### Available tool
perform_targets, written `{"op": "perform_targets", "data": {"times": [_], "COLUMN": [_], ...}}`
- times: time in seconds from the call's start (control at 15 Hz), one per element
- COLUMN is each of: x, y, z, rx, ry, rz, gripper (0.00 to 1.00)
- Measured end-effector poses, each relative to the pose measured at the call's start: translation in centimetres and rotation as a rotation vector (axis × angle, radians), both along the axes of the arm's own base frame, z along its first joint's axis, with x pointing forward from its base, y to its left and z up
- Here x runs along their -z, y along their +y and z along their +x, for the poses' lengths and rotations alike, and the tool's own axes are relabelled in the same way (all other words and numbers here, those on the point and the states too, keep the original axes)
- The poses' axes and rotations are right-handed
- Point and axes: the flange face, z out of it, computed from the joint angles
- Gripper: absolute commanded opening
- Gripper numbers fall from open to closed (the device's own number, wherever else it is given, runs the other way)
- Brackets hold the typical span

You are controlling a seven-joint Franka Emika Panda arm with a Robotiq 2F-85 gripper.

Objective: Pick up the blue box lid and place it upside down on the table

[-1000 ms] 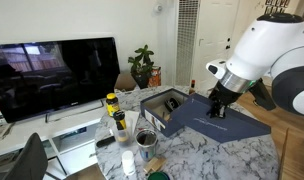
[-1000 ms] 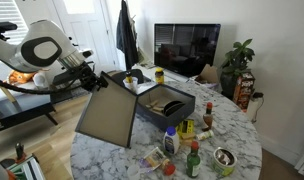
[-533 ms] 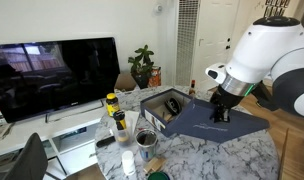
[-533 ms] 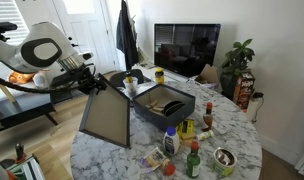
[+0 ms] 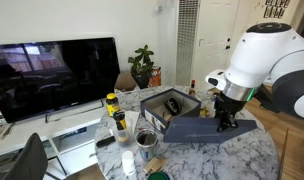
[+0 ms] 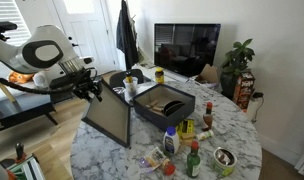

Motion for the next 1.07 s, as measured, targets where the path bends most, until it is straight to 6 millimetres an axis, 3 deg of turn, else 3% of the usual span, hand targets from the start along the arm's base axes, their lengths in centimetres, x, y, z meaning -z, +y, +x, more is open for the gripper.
{"op": "perform_targets", "data": {"times": [0.13,0.2,0.6,1.07], "x": [0.2,0.3,0.6,0.6], "y": [0.0,0.0,-0.2,-3.3], "z": [-0.1,-0.1,-0.2,1.0], "rx": [-0.007,-0.010,-0.031,0.065], "ry": [0.014,0.018,0.043,0.073], "rz": [-0.001,-0.001,-0.005,0.002], "gripper": [0.98,1.00,1.00,1.00]}}
